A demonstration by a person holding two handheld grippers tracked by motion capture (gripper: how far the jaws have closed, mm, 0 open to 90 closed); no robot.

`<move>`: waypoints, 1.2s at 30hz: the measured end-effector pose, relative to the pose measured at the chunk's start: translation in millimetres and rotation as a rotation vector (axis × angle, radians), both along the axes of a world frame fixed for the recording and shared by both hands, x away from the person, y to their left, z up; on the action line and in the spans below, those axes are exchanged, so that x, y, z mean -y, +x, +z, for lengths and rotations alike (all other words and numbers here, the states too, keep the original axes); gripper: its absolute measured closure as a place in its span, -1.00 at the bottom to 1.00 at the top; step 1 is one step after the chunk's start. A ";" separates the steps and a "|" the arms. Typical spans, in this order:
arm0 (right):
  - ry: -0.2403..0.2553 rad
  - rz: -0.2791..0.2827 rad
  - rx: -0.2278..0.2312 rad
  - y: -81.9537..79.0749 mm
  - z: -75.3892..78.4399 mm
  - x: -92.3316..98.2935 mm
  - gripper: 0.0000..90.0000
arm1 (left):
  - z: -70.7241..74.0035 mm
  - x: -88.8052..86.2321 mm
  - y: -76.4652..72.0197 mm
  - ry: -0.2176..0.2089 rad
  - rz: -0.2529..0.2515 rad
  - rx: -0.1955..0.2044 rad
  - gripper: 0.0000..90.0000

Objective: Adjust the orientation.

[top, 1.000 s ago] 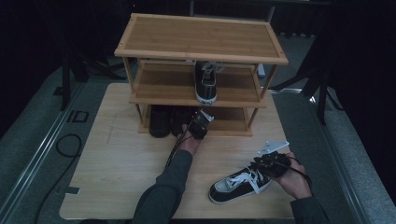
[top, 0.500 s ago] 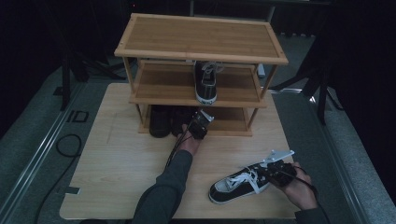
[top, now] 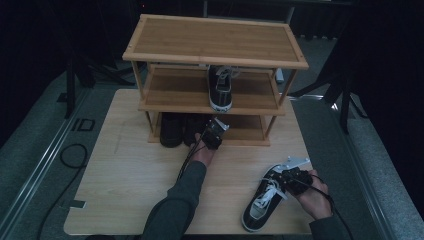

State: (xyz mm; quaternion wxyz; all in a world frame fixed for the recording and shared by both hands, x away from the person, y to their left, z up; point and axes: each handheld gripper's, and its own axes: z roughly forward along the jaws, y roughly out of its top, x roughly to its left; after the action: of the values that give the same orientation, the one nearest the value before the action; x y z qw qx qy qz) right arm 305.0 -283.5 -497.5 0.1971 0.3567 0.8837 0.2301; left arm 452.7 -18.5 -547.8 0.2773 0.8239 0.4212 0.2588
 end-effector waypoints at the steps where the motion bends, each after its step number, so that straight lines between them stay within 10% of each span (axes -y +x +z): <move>1: 0.003 0.001 -0.001 3.4 -0.1 -0.6 0.99 | 0.0 0.0 0.0 0.000 0.000 0.000 1.00; 10: 0.048 0.043 -0.027 31.8 3.4 -12.8 1.00 | -0.3 -0.1 -0.1 -0.003 0.002 0.003 1.00; 14: -0.016 0.056 -0.015 34.4 0.1 -25.7 1.00 | -0.2 -0.7 -0.1 -0.004 0.000 0.002 1.00; 36: 0.116 0.104 0.021 45.6 15.2 -48.0 1.00 | -0.7 -0.5 -0.6 -0.005 0.003 0.007 1.00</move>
State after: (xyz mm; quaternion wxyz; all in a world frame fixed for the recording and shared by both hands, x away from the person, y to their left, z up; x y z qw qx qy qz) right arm 350.6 -235.5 -482.3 0.1734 0.3184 0.8842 0.2945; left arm 452.1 -18.0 -548.6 0.2805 0.8216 0.4220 0.2612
